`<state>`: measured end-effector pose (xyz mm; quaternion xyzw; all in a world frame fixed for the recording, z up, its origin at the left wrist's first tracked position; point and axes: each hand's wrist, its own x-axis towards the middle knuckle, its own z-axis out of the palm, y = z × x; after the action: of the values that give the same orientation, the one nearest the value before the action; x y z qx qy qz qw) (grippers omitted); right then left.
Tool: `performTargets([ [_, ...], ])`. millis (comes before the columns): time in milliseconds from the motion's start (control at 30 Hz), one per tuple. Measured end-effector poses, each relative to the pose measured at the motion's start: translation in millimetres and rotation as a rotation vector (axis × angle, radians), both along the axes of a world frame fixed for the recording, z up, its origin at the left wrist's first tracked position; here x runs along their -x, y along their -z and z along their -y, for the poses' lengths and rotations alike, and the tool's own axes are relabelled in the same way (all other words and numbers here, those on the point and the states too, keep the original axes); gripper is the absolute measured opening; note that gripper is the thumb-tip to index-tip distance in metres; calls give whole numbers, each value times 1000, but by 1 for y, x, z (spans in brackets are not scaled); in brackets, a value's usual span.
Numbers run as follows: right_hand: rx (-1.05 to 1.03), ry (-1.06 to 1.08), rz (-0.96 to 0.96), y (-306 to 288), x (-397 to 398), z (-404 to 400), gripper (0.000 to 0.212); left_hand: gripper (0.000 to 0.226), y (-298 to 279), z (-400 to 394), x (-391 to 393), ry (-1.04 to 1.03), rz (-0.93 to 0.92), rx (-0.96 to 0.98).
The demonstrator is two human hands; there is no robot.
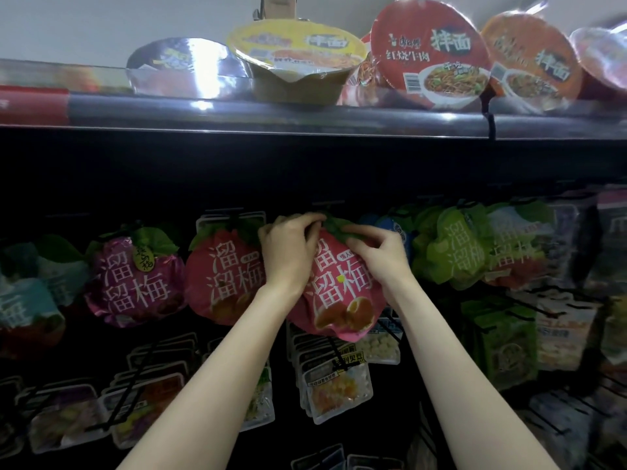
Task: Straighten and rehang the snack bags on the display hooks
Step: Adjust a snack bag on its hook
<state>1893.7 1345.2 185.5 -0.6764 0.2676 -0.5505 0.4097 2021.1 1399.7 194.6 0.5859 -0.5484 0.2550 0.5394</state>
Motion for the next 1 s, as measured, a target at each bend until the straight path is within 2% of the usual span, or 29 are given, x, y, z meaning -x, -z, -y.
performTargets([
  [100, -66, -13, 17, -2, -4, -1, 16, 24, -6, -2, -5, -39, 28, -115],
  [167, -72, 25, -38, -3, -8, -1, 15, 27, -7, -3, -8, -76, 55, -198],
  [200, -19, 106, -109, -2, -9, 0, 17, 29, -5, -4, -11, -89, 77, -218],
  [267, 209, 401, -312, -1, -14, -5, 22, 31, 3, -11, -19, -99, 82, -193],
  [300, 359, 544, -334, 0, -16, -12, 23, 31, 8, -18, -26, -105, 53, -151],
  [333, 506, 623, -274, 1, -18, -21, 21, 31, 13, -26, -36, -117, 25, -97],
  [367, 631, 613, -187, 3, -21, -32, 18, 32, 19, -34, -48, -140, 22, -51],
  [433, 773, 425, -128, 5, -33, -50, 13, 37, 29, -51, -68, -198, 130, -13],
  [467, 803, 303, -184, 5, -43, -56, 15, 38, 34, -57, -77, -198, 215, -16],
  [533, 836, 123, -424, 5, -63, -66, 23, 40, 47, -66, -91, -168, 317, -21],
  [567, 839, 76, -560, 6, -73, -69, 27, 42, 54, -70, -98, -172, 279, -14],
  [633, 788, 53, -729, 9, -88, -71, 36, 50, 62, -78, -112, -193, 20, -22],
  [733, 633, 25, -752, 9, -105, -72, 47, 59, 64, -81, -126, -132, -327, -110],
  [800, 543, -16, -718, 9, -114, -70, 59, 44, 58, -74, -128, -33, -443, -166],
  [867, 469, -43, -691, 10, -119, -63, 64, 24, 50, -67, -125, 25, -489, -170],
  [933, 416, -46, -664, 14, -119, -57, 67, 10, 44, -69, -124, 58, -420, -177],
  [1000, 369, -40, -589, 18, -118, -51, 66, 9, 37, -85, -128, 152, -348, -206],
])
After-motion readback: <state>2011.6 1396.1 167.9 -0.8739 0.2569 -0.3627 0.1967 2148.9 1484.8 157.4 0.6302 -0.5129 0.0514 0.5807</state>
